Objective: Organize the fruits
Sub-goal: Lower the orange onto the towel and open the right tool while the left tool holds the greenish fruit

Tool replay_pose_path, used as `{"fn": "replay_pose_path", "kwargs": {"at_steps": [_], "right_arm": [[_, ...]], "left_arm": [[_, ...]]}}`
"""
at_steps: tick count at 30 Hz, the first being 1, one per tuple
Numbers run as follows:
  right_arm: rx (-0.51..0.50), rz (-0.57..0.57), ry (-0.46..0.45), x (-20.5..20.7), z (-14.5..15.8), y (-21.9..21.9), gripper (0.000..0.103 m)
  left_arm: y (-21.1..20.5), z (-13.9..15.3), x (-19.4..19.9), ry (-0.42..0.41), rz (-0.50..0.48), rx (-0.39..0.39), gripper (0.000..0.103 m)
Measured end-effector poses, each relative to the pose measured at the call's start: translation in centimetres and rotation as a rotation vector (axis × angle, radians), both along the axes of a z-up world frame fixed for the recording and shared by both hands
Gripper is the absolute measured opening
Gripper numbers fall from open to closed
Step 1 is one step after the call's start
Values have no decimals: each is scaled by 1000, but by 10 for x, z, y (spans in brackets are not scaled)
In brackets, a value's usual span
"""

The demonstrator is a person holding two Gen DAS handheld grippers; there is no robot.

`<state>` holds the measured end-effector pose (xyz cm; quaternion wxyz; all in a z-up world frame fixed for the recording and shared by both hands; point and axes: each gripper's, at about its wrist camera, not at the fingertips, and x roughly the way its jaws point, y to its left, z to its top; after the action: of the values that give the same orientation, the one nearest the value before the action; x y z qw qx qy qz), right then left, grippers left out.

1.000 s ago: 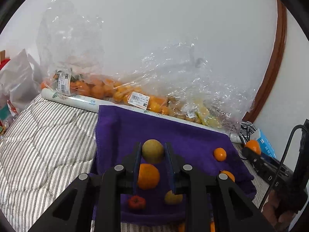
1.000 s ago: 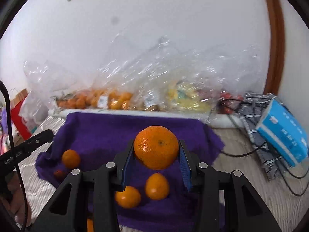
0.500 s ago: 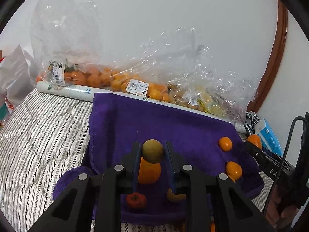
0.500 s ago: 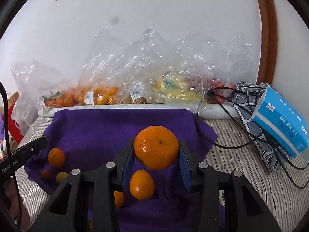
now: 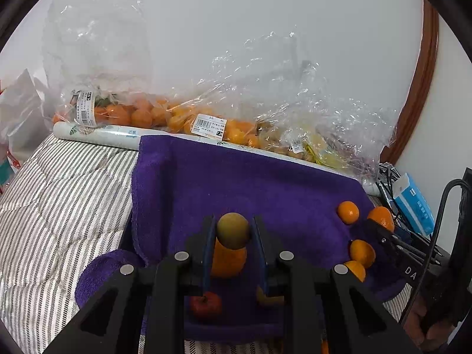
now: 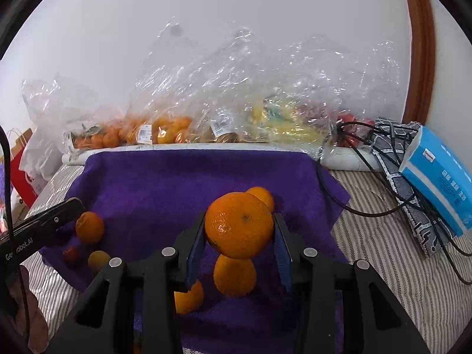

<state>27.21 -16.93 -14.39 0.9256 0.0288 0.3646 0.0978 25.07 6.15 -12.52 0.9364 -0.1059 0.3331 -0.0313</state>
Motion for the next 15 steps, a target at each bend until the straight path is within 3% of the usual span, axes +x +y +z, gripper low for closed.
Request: {"fn": "replay_pose_path", "kwargs": {"at_steps": [15], "right_arm": [[-29,18,31,3,-9,7,43]], "left_arm": [[3,-6,4,26,-8,-10,23]]}}
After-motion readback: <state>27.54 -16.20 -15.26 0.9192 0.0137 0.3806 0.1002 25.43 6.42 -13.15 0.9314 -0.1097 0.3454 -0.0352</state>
